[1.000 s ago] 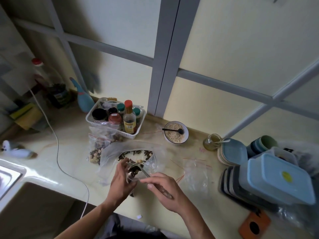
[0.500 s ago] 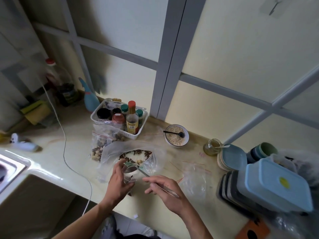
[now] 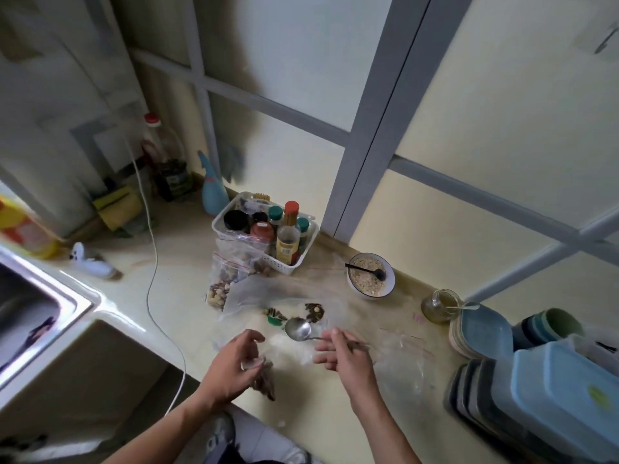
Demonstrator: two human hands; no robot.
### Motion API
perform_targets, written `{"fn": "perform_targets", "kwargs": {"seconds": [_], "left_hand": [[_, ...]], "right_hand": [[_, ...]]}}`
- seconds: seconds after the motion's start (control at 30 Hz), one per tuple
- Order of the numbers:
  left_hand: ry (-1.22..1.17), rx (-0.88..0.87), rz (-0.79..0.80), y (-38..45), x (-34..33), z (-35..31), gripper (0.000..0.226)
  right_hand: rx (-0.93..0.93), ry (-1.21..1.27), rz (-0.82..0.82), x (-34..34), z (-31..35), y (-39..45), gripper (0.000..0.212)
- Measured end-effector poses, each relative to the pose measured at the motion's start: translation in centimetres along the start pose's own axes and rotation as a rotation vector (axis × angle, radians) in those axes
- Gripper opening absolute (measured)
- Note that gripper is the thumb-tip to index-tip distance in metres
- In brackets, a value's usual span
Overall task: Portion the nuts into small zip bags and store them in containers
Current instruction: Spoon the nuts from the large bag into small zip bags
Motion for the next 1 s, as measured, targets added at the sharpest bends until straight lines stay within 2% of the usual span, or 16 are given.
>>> {"fn": "perform_targets", "kwargs": {"seconds": [0.1, 0.23, 0.47, 0.63, 0.73, 0.8, 0.9, 1.0], "left_hand": [[0.062, 0.024, -0.045, -0.3, 2.5, 1.9, 0.009], [0.097, 0.108, -0.106, -1.1, 6.3, 5.1, 0.015], [0.054, 0.331, -0.239, 0.4, 12.3, 11.4, 0.014], [0.093, 0.260, -0.130, 6.3, 14.8, 11.5, 0.020], [0.224, 0.070, -0.020, 10.7, 15.7, 10.8, 0.037], [0.287, -0.044, -0.061, 13.2, 16.7, 10.2, 0.055], [0.135, 0.013, -0.113, 15.6, 17.3, 10.7, 0.081], [-0.002, 0.143, 0.000, 16.2, 15.0, 12.4, 0.104]], "right_hand": [[-0.024, -0.098, -0.038, -1.3, -1.1, 1.2, 0.026], [-0.009, -0.174, -0.053, -3.8, -1.5, 1.9, 0.024], [-0.036, -0.128, -0.172, -5.9, -2.3, 3.5, 0.018], [-0.049, -0.126, -0.210, -7.2, -2.5, 4.4, 0.017], [-0.067, -0.124, -0.228, -7.8, -3.1, 4.9, 0.020], [-0.077, -0.131, -0.253, -7.9, -3.5, 4.9, 0.022], [-0.068, -0.133, -0.297, -7.8, -3.5, 4.8, 0.022], [-0.046, -0.094, -0.368, -7.3, -3.6, 4.5, 0.015]]}}
Point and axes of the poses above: each hand's wrist, its own y-axis towards the middle knuckle, its own x-axis out of the back of the hand, z = x × y, the point moved 8 cm from there along y, towards the middle knuckle, and after that the axes turned 14 degrees about y, right-handed, at the moved point
